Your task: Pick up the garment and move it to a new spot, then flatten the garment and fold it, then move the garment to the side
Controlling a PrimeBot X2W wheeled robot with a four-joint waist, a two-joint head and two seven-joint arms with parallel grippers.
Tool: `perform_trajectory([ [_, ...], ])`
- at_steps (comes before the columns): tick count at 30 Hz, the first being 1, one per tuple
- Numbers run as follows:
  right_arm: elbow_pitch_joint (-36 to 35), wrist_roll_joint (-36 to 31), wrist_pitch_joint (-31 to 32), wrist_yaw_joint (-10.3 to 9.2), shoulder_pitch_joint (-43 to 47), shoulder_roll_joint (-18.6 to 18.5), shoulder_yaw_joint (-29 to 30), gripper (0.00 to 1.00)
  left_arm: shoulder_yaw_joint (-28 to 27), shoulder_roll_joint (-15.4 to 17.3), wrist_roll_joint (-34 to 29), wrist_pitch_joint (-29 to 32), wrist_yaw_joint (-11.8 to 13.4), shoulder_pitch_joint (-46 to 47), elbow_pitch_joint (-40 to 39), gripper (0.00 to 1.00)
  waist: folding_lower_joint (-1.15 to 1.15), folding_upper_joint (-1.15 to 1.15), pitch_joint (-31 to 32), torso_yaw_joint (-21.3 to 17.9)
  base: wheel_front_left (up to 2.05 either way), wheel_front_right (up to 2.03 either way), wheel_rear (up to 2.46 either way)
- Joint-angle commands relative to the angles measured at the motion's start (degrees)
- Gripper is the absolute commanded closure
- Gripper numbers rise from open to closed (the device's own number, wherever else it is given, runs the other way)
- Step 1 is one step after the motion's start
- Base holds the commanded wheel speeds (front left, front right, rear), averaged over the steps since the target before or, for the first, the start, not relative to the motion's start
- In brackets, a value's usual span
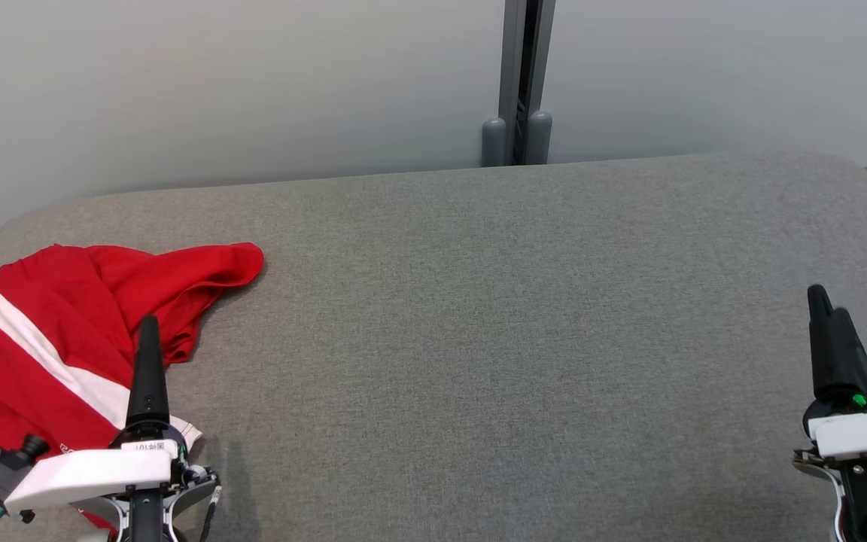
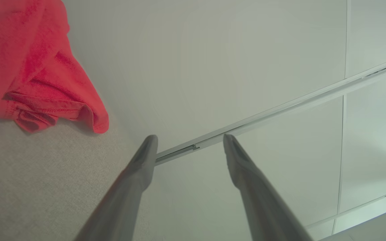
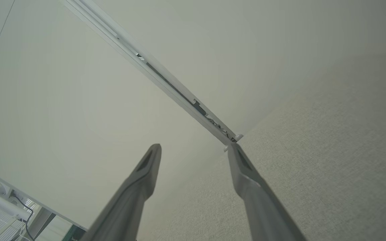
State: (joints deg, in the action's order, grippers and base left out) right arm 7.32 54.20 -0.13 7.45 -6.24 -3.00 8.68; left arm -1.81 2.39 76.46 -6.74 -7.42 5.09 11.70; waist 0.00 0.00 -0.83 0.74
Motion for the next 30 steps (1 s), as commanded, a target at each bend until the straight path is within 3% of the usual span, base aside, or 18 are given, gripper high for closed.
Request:
perform_trajectory([
  [1, -2.11, -4.08, -0.99, 0.04, -1.94, -0.86, -0.88, 0.0, -0.59, 0.27, -2.73, -0.49, -0.04, 0.83, -1.75, 0.0, 0.0, 0.0, -0.09, 0.07, 0.0, 0.0, 0.0],
  [7, -3.38, -11.0, -2.19, 0.03, -2.34, -0.64, -2.15, 0.0, -0.7, 0.3, -7.54, -1.15, -0.05, 0.3, -3.99, 0.0, 0.0, 0.0, -0.25, 0.21, 0.0, 0.0, 0.0],
  [11, -4.38, -15.64, -3.12, 0.03, -2.78, -0.86, -3.78, 0.0, -0.28, 0.31, -14.09, -1.68, 0.52, -0.12, -6.82, 0.0, 0.0, 0.0, -0.42, 0.26, 0.0, 0.0, 0.0],
  [22, -6.01, -28.11, -5.67, 0.04, -2.62, -1.64, -8.6, 0.0, 6.76, 0.36, -35.13, -3.09, 7.98, -1.86, -12.81, 0.0, 0.0, 0.0, -0.65, 0.21, 0.0, 0.0, 0.0],
  [30, -5.66, -35.26, -7.27, 0.03, -2.52, -1.06, -9.28, 0.0, 10.54, 0.41, -46.77, -4.01, 12.53, -2.98, -12.07, 0.0, 0.0, 0.0, -0.78, 0.18, 0.0, 0.0, 0.0],
])
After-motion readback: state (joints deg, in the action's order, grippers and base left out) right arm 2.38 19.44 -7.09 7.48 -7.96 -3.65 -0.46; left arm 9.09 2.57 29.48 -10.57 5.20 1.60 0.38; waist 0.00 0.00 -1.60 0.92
